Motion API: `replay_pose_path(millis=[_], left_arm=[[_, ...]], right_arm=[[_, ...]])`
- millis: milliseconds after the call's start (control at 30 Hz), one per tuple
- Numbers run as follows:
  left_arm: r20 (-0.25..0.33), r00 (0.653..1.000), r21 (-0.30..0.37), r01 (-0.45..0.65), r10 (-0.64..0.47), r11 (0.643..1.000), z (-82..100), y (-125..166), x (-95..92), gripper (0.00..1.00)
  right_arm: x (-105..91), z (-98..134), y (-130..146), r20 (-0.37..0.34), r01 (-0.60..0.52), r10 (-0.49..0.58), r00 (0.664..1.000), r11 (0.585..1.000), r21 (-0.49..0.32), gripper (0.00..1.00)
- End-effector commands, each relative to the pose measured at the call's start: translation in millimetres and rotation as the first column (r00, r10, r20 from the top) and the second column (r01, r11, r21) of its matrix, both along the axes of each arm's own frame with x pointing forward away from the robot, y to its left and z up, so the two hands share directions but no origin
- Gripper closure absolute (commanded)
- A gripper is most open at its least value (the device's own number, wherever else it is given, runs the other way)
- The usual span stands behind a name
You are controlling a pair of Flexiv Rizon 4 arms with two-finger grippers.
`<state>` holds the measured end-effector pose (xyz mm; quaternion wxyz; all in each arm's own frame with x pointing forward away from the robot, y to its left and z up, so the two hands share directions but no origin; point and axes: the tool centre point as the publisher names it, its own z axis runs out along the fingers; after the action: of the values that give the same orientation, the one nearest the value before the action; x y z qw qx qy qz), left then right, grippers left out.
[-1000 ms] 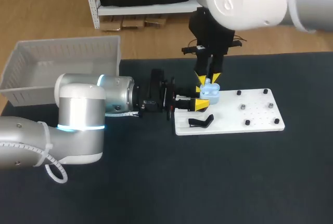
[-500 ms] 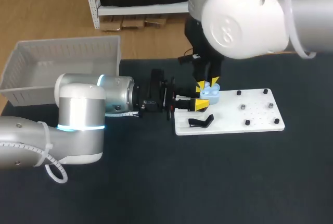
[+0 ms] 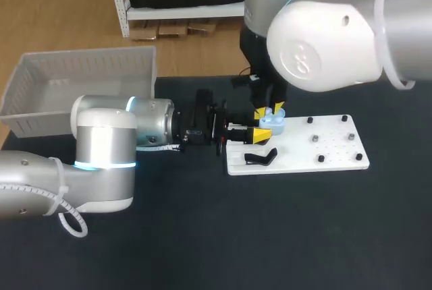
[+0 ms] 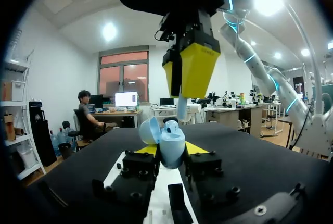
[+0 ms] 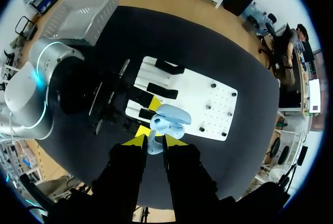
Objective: Pick up each earbud case from the left stands, insert the matching earbuds, close the lid, and place the case in the box.
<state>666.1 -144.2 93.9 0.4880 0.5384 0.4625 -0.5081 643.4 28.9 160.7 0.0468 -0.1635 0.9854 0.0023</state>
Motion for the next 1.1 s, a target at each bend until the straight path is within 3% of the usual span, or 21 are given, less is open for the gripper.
replay_pose_path(millis=[33,1100], left_arm=[[0.002,1.0,-0.002,-0.006,0.006,1.0,-0.6,0,-1.3,1.0],[0.002,1.0,-0.002,-0.006,0.006,1.0,-0.6,0,-1.3,1.0]], right_arm=[[-0.5,-3,1,0.004,0.002,-0.002,1.0,1.0,-0.003,1.0],[10.8,-15,-3,-0.008,0.033,-0.033,0.999,0.999,-0.029,1.0]])
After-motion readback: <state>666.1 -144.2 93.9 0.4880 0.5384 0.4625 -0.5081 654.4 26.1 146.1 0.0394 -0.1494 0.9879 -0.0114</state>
